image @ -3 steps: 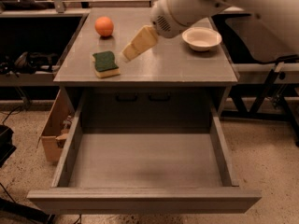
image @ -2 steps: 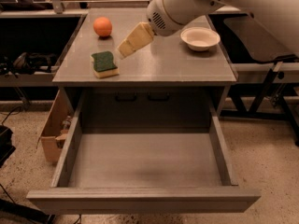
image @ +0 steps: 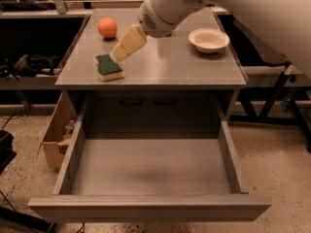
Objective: Place sponge into top drawer
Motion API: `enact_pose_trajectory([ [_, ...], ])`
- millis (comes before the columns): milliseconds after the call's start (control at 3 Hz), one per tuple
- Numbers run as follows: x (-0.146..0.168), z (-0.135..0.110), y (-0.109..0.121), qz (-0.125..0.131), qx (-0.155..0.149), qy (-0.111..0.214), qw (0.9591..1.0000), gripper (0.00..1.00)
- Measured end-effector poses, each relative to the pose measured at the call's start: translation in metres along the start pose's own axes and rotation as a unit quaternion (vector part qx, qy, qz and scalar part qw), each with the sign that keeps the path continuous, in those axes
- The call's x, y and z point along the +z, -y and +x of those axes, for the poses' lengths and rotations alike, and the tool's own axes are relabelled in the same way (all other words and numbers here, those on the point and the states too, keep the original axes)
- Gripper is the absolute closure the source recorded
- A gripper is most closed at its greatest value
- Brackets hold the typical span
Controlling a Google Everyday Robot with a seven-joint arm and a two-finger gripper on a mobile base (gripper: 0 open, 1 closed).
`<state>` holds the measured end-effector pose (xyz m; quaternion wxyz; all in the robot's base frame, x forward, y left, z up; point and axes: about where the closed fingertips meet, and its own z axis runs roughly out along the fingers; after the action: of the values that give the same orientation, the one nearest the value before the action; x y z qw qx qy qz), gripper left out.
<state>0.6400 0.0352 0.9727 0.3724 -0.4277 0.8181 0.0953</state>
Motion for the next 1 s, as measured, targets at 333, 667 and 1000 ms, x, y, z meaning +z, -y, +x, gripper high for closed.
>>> enact_pose_trajectory([
  [333,0.076,-0.016,-0.001,-0.001,0.018,-0.104,0.9944,0.0],
  [667,0.119,-0.026,-0.006,-0.009,0.028,-0.156,0.9874,0.0],
  [1000,0.145,-0.025,-0.015,-0.014,0.035,-0.189,0.9812,0.0],
])
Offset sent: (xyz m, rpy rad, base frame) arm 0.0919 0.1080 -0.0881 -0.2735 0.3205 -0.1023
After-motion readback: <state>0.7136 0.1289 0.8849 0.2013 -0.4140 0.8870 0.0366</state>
